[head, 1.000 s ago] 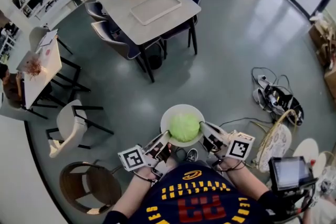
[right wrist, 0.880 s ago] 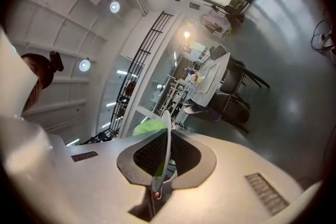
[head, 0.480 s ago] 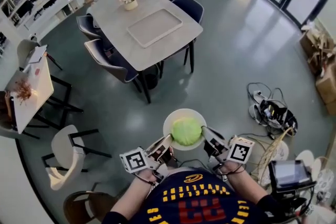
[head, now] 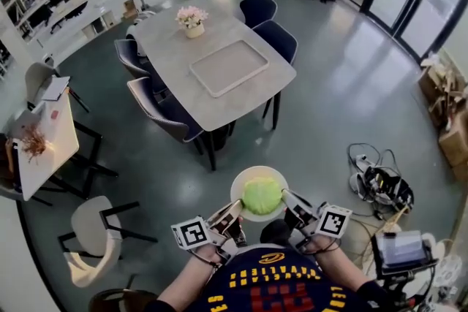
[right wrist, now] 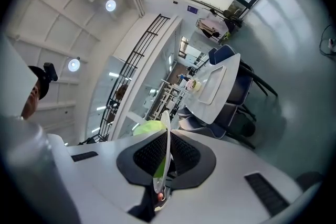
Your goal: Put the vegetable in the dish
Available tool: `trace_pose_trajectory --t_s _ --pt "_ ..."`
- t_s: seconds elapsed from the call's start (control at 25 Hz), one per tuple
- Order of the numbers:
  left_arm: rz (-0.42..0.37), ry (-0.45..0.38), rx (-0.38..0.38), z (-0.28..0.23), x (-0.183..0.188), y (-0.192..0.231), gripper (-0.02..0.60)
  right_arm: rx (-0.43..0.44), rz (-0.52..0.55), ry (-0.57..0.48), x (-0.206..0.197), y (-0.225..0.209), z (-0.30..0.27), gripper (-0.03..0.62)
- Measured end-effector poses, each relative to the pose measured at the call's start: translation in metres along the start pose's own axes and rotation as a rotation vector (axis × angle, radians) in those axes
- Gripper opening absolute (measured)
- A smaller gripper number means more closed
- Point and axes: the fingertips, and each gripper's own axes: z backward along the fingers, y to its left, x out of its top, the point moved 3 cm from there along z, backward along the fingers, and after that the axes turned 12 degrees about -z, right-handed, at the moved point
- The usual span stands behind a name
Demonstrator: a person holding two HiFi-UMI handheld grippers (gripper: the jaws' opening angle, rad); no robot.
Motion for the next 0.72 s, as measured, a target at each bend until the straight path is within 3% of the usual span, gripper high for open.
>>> trace_pose_trajectory --t_s 0.36,0.72 --pt "0.005 -0.027 0.023 -0.034 0.037 0.023 0.011 0.028 -0.022 0.027 0.039 -0.024 -0.044 0.018" --pt "-0.034 -0.083 0.066 -0.134 0.09 0.034 0.011 0.106 -0.031 0.076 0.15 -0.051 -0.093 0.018"
